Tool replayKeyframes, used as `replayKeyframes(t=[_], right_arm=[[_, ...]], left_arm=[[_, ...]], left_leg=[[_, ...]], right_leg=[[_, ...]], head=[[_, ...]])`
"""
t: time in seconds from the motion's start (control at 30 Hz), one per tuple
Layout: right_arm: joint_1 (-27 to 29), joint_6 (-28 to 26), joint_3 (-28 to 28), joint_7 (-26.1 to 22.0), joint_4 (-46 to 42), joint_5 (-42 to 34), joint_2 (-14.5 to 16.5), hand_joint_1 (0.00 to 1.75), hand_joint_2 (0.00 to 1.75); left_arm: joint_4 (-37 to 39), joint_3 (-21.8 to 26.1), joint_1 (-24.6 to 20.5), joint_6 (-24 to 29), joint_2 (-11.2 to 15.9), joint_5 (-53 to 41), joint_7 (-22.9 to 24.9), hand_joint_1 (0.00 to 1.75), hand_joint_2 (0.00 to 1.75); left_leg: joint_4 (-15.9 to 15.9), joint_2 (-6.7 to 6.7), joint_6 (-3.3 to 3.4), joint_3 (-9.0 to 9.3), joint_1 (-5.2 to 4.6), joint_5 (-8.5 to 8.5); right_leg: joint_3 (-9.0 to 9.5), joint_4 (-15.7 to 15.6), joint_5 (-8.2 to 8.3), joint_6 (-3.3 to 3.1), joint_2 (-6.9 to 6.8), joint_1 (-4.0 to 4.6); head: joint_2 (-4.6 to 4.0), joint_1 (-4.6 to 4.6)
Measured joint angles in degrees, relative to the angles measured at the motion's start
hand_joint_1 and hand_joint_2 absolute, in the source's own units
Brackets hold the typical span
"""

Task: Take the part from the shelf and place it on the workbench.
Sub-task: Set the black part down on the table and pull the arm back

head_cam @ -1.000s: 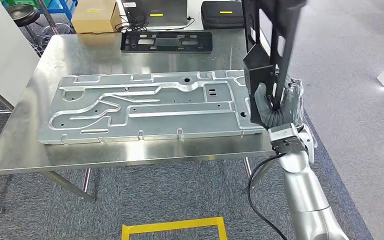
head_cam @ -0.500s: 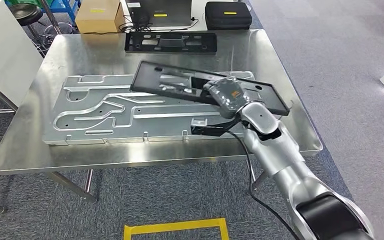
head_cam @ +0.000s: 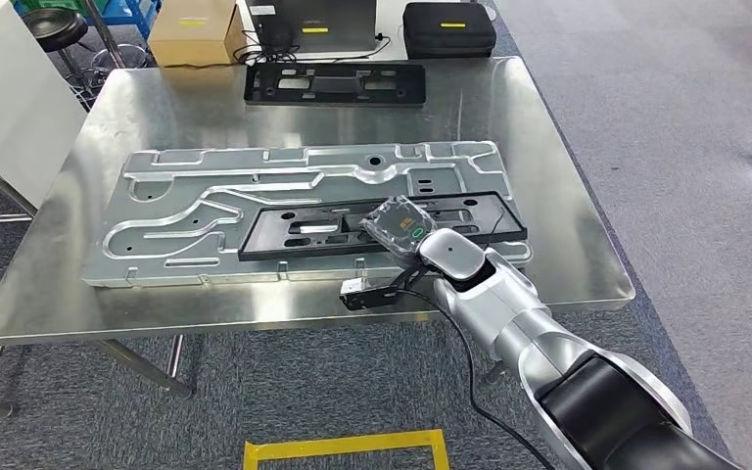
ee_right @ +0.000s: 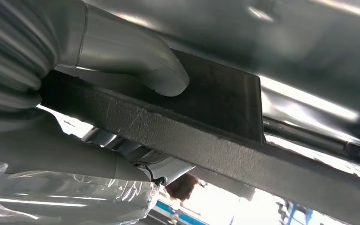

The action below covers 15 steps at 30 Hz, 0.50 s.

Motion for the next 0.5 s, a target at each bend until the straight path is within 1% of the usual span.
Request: replayKeyframes(t=[0.03,0.07,0.1,0.17,0.2,0.23,0.27,0.3,0.33,0.37,0.4,0.43,0.5], right_arm=[[0.05,-0.55,0.12,0.14,0.43,0.05,-0.04,1.75,1.75],[0.08,-1.25,0.27,0.35,0.81,0.18,-0.07,1.75,1.75],[0.17,-2.03,0.44,0.61,1.17,0.34,-0.1,1.75,1.75],[0.69,-3.71,0.73,1.2,2.12,0.72,-0.29,1.75,1.75],[1.17,-4.46,0.81,1.4,2.6,0.82,-0.46,1.75,1.75],[1.66,-5.12,0.85,1.54,3.0,0.87,-0.63,1.75,1.75],[2.02,-5.63,0.88,1.65,3.27,0.89,-0.78,1.75,1.75],[2.22,-5.99,0.91,1.73,3.48,0.9,-0.89,1.75,1.75],[2.28,-6.28,0.92,1.82,3.64,0.9,-0.97,1.75,1.75],[2.29,-6.63,0.92,1.89,3.82,0.89,-1.11,1.75,1.75],[2.35,-7.12,0.91,1.95,4.01,0.87,-1.29,1.31,1.31],[2.47,-7.74,0.86,2.01,4.2,0.85,-1.51,0.87,0.87],[2.81,-8.91,0.65,2.04,4.57,0.8,-2.08,0.0,0.0]], left_arm=[[0.0,-0.16,0.0,-0.04,0.01,-0.1,-0.03,0.0,1.75],[0.0,-0.3,-0.02,-0.08,0.02,-0.21,-0.1,0.0,1.75],[0.0,-0.37,-0.02,-0.1,0.06,-0.31,-0.22,0.0,1.75],[0.0,-0.45,0.0,-0.1,0.14,-0.39,-0.59,0.0,1.75],[0.0,-0.48,0.07,-0.1,0.16,-0.39,-0.81,0.0,1.75],[0.0,-0.49,0.17,-0.1,0.18,-0.4,-0.97,0.0,1.75],[0.0,-0.5,0.26,-0.1,0.19,-0.41,-1.09,0.0,1.75],[0.0,-0.51,0.31,-0.1,0.23,-0.41,-1.22,0.0,1.75],[0.0,-0.51,0.33,-0.09,0.28,-0.42,-1.39,0.0,1.75],[0.0,-0.53,0.29,-0.09,0.33,-0.43,-1.72,0.0,1.75],[0.0,-0.54,0.26,-0.07,0.36,-0.47,-2.13,0.0,1.75],[0.0,-0.55,0.28,-0.01,0.38,-0.52,-2.59,0.0,1.75],[0.0,-0.61,0.34,0.25,0.39,-0.62,-3.33,0.0,1.75]], left_leg=[[0.33,0.13,-0.26,-0.06,0.0,-0.35],[1.71,0.26,-0.48,-0.59,-0.03,-1.28],[4.21,0.4,-0.64,-1.68,-0.01,-2.74],[11.83,0.48,-0.94,-5.28,0.02,-6.29],[14.81,0.49,-1.09,-6.79,0.07,-7.21],[16.01,0.5,-1.23,-7.48,0.15,-7.08],[14.82,0.52,-1.33,-7.01,0.26,-5.8],[11.46,0.54,-1.39,-5.43,0.4,-3.66],[7.44,0.55,-1.4,-3.47,0.52,-1.83],[3.92,0.53,-1.26,-1.72,0.51,-0.61],[1.64,0.51,-1.03,-0.56,0.47,-0.05],[0.84,0.48,-0.73,-0.12,0.38,-0.19],[0.67,0.49,0.0,-0.01,0.31,-0.17]], right_leg=[[0.27,-0.43,0.14,-0.18,0.01,-0.18],[0.56,-0.86,0.3,-0.4,0.0,-0.36],[0.82,-1.15,0.37,-0.57,-0.03,-0.5],[0.96,-1.18,0.26,-0.85,-0.05,-0.44],[1.01,-1.13,0.18,-0.87,-0.05,-0.43],[1.04,-1.04,0.08,-0.83,-0.03,-0.44],[1.08,-0.87,-0.06,-0.73,0.03,-0.48],[1.15,-0.61,-0.28,-0.57,0.12,-0.55],[1.19,-0.29,-0.56,-0.33,0.2,-0.6],[1.15,0.12,-0.83,-0.05,0.29,-0.54],[1.09,0.39,-1.01,0.26,0.36,-0.45],[1.02,0.53,-1.08,0.52,0.42,-0.34],[0.98,0.51,-1.08,1.05,0.54,-0.3]], head=[[0.0,0.0],[0.0,0.0],[0.0,0.0],[0.0,0.0],[0.0,0.0],[0.0,-0.01],[0.0,-0.01],[0.0,-0.01],[0.0,-0.01],[0.0,0.0],[0.0,0.0],[0.0,0.0],[0.0,0.0]])
